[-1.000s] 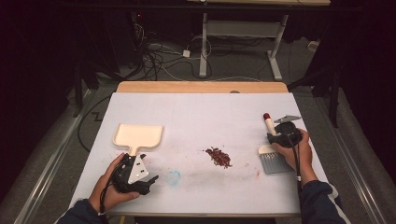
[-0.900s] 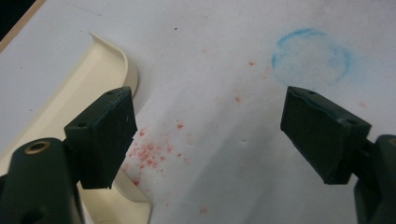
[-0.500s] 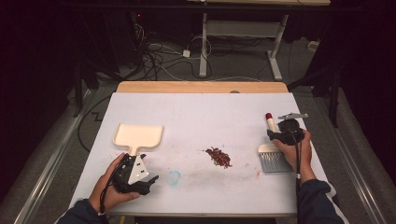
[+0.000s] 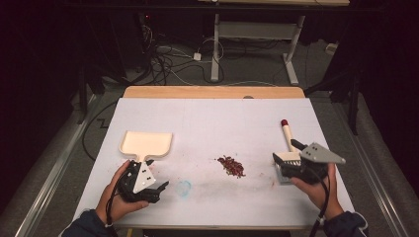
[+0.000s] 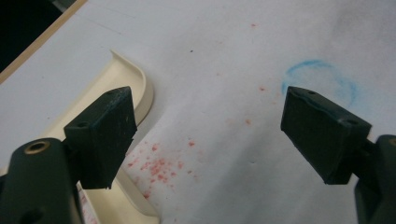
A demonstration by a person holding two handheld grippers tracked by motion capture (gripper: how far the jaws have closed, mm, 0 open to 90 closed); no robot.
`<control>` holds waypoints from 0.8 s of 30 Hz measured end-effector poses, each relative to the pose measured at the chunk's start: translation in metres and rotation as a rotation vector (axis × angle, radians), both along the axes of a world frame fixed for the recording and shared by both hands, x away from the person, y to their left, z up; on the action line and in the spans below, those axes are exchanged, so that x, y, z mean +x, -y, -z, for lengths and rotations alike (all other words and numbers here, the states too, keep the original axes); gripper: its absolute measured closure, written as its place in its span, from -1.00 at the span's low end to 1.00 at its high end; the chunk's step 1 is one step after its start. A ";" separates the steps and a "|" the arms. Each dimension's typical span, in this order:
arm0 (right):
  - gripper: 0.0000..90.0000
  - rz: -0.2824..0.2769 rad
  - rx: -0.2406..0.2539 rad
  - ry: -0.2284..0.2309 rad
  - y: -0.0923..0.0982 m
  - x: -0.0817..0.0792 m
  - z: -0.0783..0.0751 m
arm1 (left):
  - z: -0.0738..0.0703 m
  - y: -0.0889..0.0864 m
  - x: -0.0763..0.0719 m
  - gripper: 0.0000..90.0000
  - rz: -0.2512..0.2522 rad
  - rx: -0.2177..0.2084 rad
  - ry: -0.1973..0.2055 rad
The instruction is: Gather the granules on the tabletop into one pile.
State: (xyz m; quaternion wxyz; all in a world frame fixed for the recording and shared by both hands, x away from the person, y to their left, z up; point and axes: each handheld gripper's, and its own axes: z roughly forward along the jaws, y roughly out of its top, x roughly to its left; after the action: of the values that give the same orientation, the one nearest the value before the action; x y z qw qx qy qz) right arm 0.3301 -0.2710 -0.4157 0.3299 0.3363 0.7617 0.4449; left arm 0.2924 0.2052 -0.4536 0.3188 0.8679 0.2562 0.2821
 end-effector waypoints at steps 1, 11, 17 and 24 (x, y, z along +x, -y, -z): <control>-0.52 -0.018 0.002 0.008 -0.002 -0.008 0.002 | 0.000 0.000 0.000 -0.62 -0.011 -0.008 0.002; -0.57 -0.050 -0.070 0.015 -0.013 -0.038 0.018 | 0.000 0.003 -0.004 -0.62 -0.031 -0.006 0.025; -0.57 -0.045 -0.060 0.018 -0.014 -0.037 0.017 | 0.001 0.002 -0.002 -0.62 -0.029 -0.012 0.021; -0.56 -0.039 -0.074 0.025 -0.014 -0.037 0.018 | 0.001 0.004 -0.002 -0.62 -0.023 -0.007 0.017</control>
State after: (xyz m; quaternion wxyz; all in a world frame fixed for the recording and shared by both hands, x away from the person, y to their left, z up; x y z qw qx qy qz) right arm 0.2932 -0.2570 -0.4336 0.3429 0.3033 0.7798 0.4271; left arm 0.2905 0.2016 -0.4543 0.3209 0.8613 0.2642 0.2923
